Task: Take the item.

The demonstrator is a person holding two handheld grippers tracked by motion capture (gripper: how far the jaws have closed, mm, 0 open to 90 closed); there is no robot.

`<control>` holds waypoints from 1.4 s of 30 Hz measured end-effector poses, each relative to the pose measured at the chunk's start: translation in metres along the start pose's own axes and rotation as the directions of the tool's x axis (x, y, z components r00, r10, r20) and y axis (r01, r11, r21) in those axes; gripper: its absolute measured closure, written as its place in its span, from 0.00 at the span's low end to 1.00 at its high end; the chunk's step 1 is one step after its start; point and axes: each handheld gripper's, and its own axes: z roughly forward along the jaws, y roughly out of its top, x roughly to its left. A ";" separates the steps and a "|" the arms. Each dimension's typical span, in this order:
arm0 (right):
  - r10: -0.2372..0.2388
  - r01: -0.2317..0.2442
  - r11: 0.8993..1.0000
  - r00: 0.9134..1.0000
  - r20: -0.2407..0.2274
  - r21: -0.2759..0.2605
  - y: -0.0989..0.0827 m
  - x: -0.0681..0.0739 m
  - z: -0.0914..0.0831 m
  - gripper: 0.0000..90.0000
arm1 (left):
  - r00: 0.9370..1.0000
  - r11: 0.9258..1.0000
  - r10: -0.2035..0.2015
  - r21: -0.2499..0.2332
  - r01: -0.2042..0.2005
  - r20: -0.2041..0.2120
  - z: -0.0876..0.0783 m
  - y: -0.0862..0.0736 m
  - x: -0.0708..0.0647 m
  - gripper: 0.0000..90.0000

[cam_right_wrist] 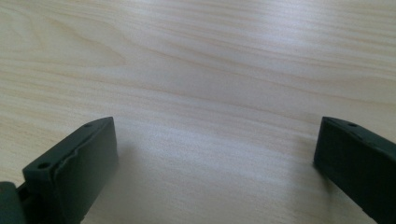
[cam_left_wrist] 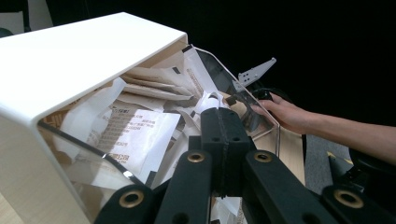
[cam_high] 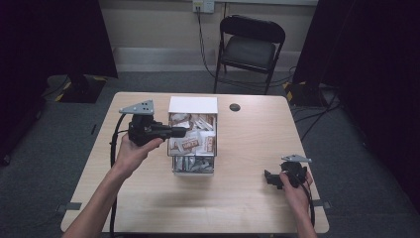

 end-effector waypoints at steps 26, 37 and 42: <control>0.000 0.000 1.000 1.000 0.000 0.000 0.000 0.000 0.000 0.00 | 0.998 0.998 0.038 -0.053 -0.041 -0.059 -0.029 0.015 -0.017 1.00; 0.000 0.000 1.000 1.000 0.000 0.000 0.000 0.000 0.000 0.00 | 0.996 0.994 0.079 -0.078 -0.083 -0.049 -0.043 0.020 -0.030 1.00; 0.001 -0.001 1.000 1.000 0.000 0.000 0.000 0.000 0.000 0.00 | 0.993 0.991 0.096 -0.082 -0.102 -0.071 -0.054 0.019 -0.032 1.00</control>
